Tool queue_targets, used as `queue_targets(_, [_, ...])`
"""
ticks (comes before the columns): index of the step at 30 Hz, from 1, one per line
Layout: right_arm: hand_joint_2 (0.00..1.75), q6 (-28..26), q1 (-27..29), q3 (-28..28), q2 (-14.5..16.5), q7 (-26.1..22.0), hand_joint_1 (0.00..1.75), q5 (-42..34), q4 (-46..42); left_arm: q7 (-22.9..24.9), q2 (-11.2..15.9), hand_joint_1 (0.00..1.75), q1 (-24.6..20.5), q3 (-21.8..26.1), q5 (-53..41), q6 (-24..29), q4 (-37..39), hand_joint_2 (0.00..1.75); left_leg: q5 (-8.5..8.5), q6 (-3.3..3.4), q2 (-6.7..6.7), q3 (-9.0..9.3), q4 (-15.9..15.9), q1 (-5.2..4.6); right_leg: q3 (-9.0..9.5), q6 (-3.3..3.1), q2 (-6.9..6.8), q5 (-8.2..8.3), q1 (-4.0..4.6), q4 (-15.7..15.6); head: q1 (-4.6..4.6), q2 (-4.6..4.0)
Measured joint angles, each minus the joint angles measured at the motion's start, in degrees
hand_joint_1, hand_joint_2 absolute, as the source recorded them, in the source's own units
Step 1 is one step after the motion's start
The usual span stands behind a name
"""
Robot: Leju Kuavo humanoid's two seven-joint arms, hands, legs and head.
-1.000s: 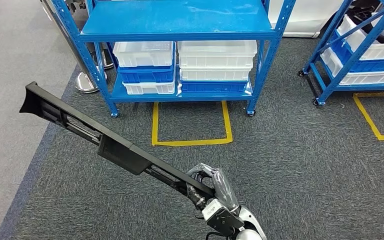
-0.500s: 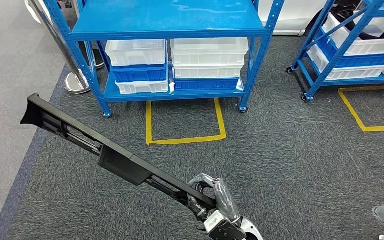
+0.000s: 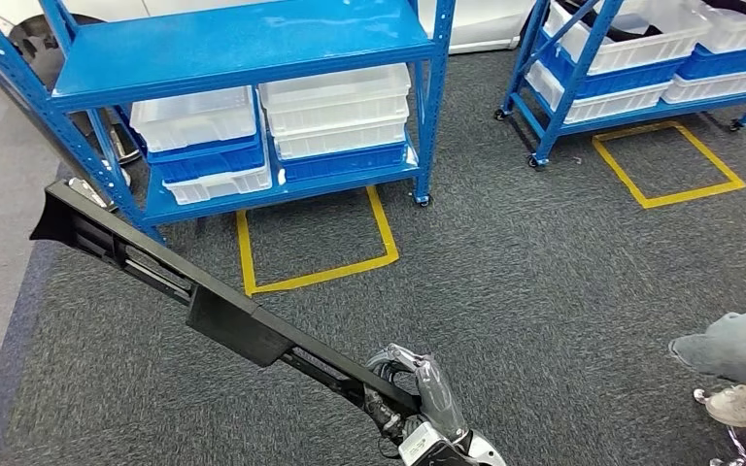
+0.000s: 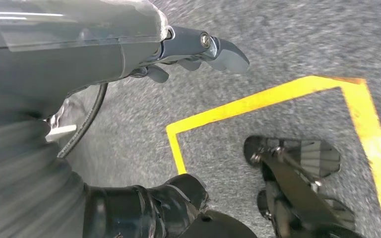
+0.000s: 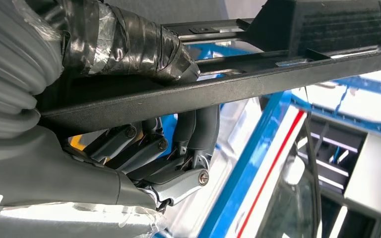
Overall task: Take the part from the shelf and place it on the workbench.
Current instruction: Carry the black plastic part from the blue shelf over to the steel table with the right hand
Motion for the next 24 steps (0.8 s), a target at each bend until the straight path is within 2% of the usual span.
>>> queue_targets(1, [1.75, 0.12, 0.00, 0.00, 0.03, -0.16, 1.73, 0.08, -0.11, -0.02, 0.00, 0.00, 0.01, 0.01, -0.01, 0.02, 0.00, 1.75, 0.62, 0.21, -0.99, 1.11, -2.47, -0.01, -0.24, 0.28, 0.60, 0.12, -0.02, 0.12, -0.01, 0.00])
queue_targets(2, [1.75, 0.28, 0.03, -0.01, 0.06, -0.31, 1.73, 0.15, -0.22, -0.03, 0.00, 0.00, -0.01, 0.01, -0.02, 0.04, 0.00, 1.75, 0.63, 0.39, -1.53, 1.58, -3.60, -0.06, -0.53, 0.63, 1.16, 0.28, -0.07, 0.19, 0.00, 0.00])
queue_targets(4, [1.75, 0.61, 0.17, -0.01, 0.11, -0.52, 1.73, 0.34, -0.37, -0.06, -0.03, 0.00, -0.10, 0.02, -0.07, 0.06, 0.00, 1.75, 0.78, 0.78, -0.63, 1.71, -4.09, -0.03, -0.98, 1.40, 2.23, 0.65, -0.15, 0.15, -0.01, 0.00])
queue_targets(5, [1.75, 0.71, 0.29, -0.02, 0.12, -0.59, 1.73, 0.44, -0.39, -0.06, -0.05, 0.00, -0.14, 0.03, -0.10, 0.07, 0.00, 1.75, 1.01, 1.12, 0.08, 1.79, -4.40, 0.10, -1.23, 1.73, 1.79, 0.42, -0.06, 0.45, 0.03, 0.00])
queue_targets(7, [1.75, 0.81, 0.43, -0.02, 0.13, -0.70, 1.73, 0.60, -0.46, -0.12, -0.11, 0.00, -0.15, 0.03, -0.16, 0.06, 0.00, 1.75, 1.45, 1.89, 1.51, 1.89, -5.02, 0.40, -2.76, 2.24, -0.78, -1.88, 0.17, 3.70, 0.18, 0.00])
queue_targets(8, [1.75, 0.85, 0.47, -0.02, 0.15, -0.76, 1.73, 0.66, -0.50, -0.16, -0.11, 0.00, -0.13, 0.04, -0.16, 0.07, 0.00, 1.75, 1.51, 2.09, 2.24, 1.84, -5.07, 0.35, -4.25, 2.44, -2.40, -3.84, 0.12, 6.97, 0.24, 0.00])
queue_targets(9, [1.75, 0.90, 0.48, -0.02, 0.18, -0.84, 1.73, 0.72, -0.52, -0.23, -0.11, 0.00, -0.10, 0.06, -0.17, 0.07, 0.00, 1.75, 1.52, 2.20, 2.94, 1.75, -5.05, 0.32, -5.99, 2.63, -3.25, -5.79, -0.03, 10.82, 0.30, 0.00])
queue_targets(10, [1.75, 0.97, 0.52, -0.02, 0.20, -0.92, 1.73, 0.79, -0.52, -0.29, -0.11, 0.00, -0.07, 0.10, -0.17, 0.09, 0.00, 1.75, 1.50, 2.21, 3.71, 1.67, -5.02, 0.29, -7.46, 2.81, -3.63, -7.10, -0.23, 14.16, 0.30, 0.00])
queue_targets(11, [1.75, 1.06, 0.58, -0.02, 0.21, -0.99, 1.73, 0.87, -0.52, -0.34, -0.11, 0.00, -0.05, 0.16, -0.19, 0.11, 0.00, 1.75, 1.47, 2.19, 4.49, 1.64, -4.99, 0.29, -8.11, 2.97, -3.83, -7.37, -0.45, 15.86, 0.30, 0.00])
queue_targets(12, [1.75, 1.18, 0.64, -0.02, 0.21, -1.04, 1.73, 0.93, -0.52, -0.38, -0.12, 0.00, -0.06, 0.23, -0.21, 0.13, 0.00, 1.75, 1.41, 2.11, 5.22, 1.66, -4.96, 0.30, -7.65, 3.09, -4.06, -6.56, -0.63, 15.36, 0.30, 0.00])
queue_targets(13, [1.75, 1.31, 0.69, -0.02, 0.21, -1.08, 1.73, 0.97, -0.56, -0.40, -0.14, 0.00, -0.10, 0.29, -0.23, 0.13, 0.00, 1.75, 1.31, 1.97, 5.89, 1.74, -4.89, 0.32, -6.01, 3.14, -4.50, -4.85, -0.77, 12.56, 0.30, 0.00])
queue_targets(14, [1.75, 1.43, 0.71, -0.02, 0.21, -1.13, 1.73, 1.00, -0.65, -0.40, -0.16, 0.00, -0.14, 0.34, -0.25, 0.12, 0.00, 1.75, 1.15, 1.75, 6.46, 1.86, -4.78, 0.32, -3.67, 3.11, -5.49, -2.97, -0.82, 8.38, 0.30, 0.00])
queue_targets(16, [1.75, 1.61, 0.68, -0.02, 0.26, -1.25, 1.73, 1.03, -0.86, -0.41, -0.20, 0.00, -0.16, 0.42, -0.27, 0.10, 0.00, 1.75, 0.73, 1.11, 7.46, 2.03, -4.42, 0.05, -0.17, 2.81, -7.53, -0.94, -0.42, 1.72, 0.29, 0.00])
queue_targets(17, [1.75, 1.64, 0.69, -0.02, 0.29, -1.32, 1.73, 1.04, -0.95, -0.42, -0.20, 0.00, -0.19, 0.44, -0.27, 0.10, 0.00, 1.75, 0.59, 0.81, 7.93, 2.09, -4.32, -0.09, 0.45, 2.58, -8.02, -0.79, -0.20, 0.34, 0.28, 0.00])
queue_targets(19, [1.75, 1.63, 0.76, -0.03, 0.34, -1.39, 1.73, 1.05, -1.04, -0.43, -0.20, 0.00, -0.36, 0.47, -0.29, 0.12, 0.00, 1.75, 0.51, 0.26, 8.97, 2.31, -4.41, -0.15, 0.25, 1.94, -7.12, -0.82, 0.02, 0.07, 0.26, 0.00])
queue_targets(20, [1.75, 1.62, 0.82, -0.04, 0.34, -1.39, 1.73, 1.05, -1.09, -0.43, -0.20, 0.00, -0.48, 0.47, -0.30, 0.13, 0.00, 1.75, 0.22, -0.04, 8.80, 2.37, -4.28, -0.03, 0.24, 1.58, -6.56, -0.67, -0.02, -0.08, 0.27, 0.00])
queue_targets(22, [1.75, 1.61, 0.85, -0.07, 0.42, -1.39, 1.73, 1.07, -1.22, -0.44, -0.23, 0.00, -0.53, 0.47, -0.33, 0.14, 0.00, 1.75, -2.03, -0.52, 6.32, 1.34, -1.56, 0.24, 0.28, 0.81, -5.46, -0.29, -0.25, -0.42, 0.26, 0.00])
queue_targets(23, [1.75, 1.62, 0.87, -0.08, 0.50, -1.41, 1.73, 1.07, -1.28, -0.45, -0.25, 0.00, -0.48, 0.48, -0.33, 0.14, 0.00, 1.75, -3.95, -0.65, 4.61, -0.07, 1.62, 0.36, 0.27, 0.54, -4.91, -0.14, -0.29, -0.48, 0.25, 0.00])
queue_targets(24, [1.75, 1.63, 0.86, -0.08, 0.60, -1.43, 1.73, 1.08, -1.31, -0.45, -0.26, 0.00, -0.40, 0.49, -0.34, 0.14, 0.00, 1.75, -5.91, -0.70, 3.46, -1.96, 5.72, 0.39, 0.19, 0.36, -4.26, -0.05, -0.22, -0.47, 0.25, 0.00])
